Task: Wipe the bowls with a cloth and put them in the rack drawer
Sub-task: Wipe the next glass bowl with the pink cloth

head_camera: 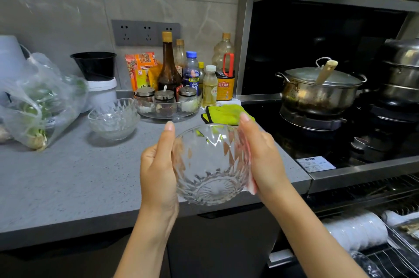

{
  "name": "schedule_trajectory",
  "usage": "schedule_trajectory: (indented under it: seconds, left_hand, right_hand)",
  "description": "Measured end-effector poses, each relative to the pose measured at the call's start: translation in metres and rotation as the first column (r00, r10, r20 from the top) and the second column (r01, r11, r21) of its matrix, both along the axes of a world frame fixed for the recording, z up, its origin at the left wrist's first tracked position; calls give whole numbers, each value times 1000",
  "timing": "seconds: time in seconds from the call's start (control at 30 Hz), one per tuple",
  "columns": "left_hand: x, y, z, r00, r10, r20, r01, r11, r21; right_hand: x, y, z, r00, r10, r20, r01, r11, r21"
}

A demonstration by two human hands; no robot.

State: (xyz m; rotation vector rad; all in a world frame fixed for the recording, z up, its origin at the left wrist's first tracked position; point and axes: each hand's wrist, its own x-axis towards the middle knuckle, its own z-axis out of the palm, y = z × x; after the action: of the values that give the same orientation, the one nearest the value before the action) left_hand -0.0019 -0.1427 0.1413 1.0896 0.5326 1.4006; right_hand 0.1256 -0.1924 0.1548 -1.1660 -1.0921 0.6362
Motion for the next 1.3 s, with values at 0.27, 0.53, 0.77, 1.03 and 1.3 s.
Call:
schedule_trajectory:
  seconds: [0.27,0.53,0.77,1.03,1.3]
  left_hand:
    - [4,8,13,901,40,-431,55,977,206]
    - [16,-3,17,845,269,-461,-52,901,431]
    - [25,-2,2,932,272,-241,-248,961,124]
    - [34,-17,-3,941,282,-185,-265,958,111]
    - [28,-12,-4,945,287,-159,-281,958,61]
  right_hand:
    - [11,-7,7,957,-178,229,178,984,21]
    - [3,-4,1,943,-184,277,160,981,107]
    - [-17,-6,-27,847,-347,403,241,926,290]
    - [-14,7,-14,698,-414,584,233,903,362]
    - [-27,-2,-26,626,-450,637,241,889,390]
